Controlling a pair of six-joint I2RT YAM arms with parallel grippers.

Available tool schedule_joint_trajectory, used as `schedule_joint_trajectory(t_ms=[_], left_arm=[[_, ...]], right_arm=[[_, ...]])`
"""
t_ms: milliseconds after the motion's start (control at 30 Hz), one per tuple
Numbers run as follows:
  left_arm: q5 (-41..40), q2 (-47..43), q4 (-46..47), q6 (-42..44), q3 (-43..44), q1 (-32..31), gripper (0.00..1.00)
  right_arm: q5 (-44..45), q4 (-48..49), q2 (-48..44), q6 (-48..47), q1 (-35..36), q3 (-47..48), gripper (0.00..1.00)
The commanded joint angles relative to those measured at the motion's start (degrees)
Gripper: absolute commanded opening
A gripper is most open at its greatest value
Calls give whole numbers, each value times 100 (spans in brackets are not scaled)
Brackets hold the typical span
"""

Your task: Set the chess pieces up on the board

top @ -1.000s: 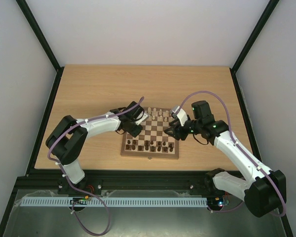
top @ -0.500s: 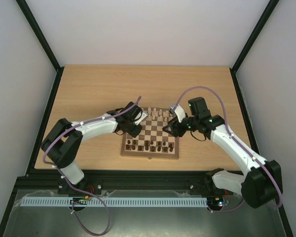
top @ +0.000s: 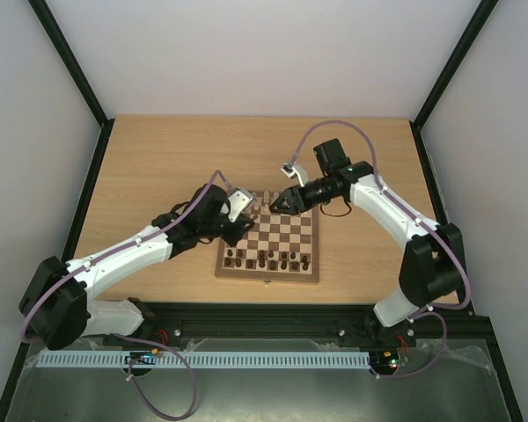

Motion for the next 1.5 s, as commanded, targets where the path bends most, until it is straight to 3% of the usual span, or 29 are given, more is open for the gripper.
schedule_joint_trajectory(t_ms=[0,500,1233,1467], left_arm=[[352,-112,455,7,-92,-19,17],[629,-113,521,-30,-100,-34,18],[849,-252,523,-30,-165,-45,17],[770,-246,527,-47,-171,-54,18]], right_arm=[[-901,-672,467,166,60,309,43],[-1680,-556,996,300,302,371,35],[-1843,-211,1213,612,168,371,29],[-1874,-183,1160,605,157,324,20]])
